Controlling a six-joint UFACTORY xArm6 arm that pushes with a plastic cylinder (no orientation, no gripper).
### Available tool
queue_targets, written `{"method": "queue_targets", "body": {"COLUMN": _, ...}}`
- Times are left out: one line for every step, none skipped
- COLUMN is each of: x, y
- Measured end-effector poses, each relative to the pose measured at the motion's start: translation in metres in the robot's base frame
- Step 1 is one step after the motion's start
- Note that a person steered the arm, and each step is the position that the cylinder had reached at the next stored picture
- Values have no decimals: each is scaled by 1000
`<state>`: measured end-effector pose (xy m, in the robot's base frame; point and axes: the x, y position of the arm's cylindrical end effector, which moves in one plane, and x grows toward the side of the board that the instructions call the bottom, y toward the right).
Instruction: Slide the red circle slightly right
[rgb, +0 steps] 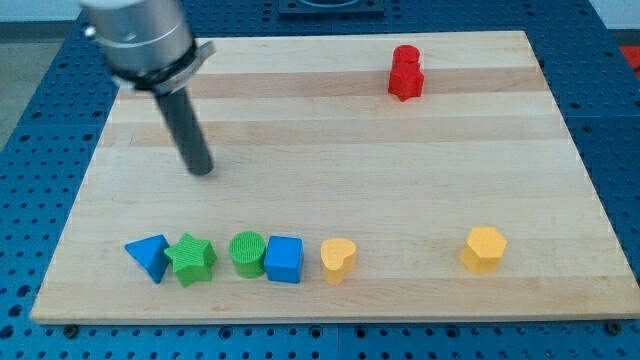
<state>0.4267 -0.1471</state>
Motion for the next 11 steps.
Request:
{"method": "queue_targets", "body": {"x": -37, "y": 49}}
{"method": "queue_targets", "body": {"x": -45, "y": 92}}
{"method": "queue_targets", "body": {"x": -80, "y": 131}}
{"method": "queue_targets", "body": {"x": -119, "y": 172}}
{"method": "queue_targets", "body": {"x": -160, "y": 216}}
{"method": "queue_targets", "body": {"x": -194, "y": 269}}
{"method": "queue_targets", "body": {"x": -200, "y": 320}}
{"method": "queue_targets", "body": {"x": -198, "y": 344}}
{"method": "queue_targets", "body": {"x": -198, "y": 352}}
{"method": "queue_targets", "body": {"x": -198, "y": 355}}
{"method": "queue_targets", "body": {"x": -191, "y": 355}}
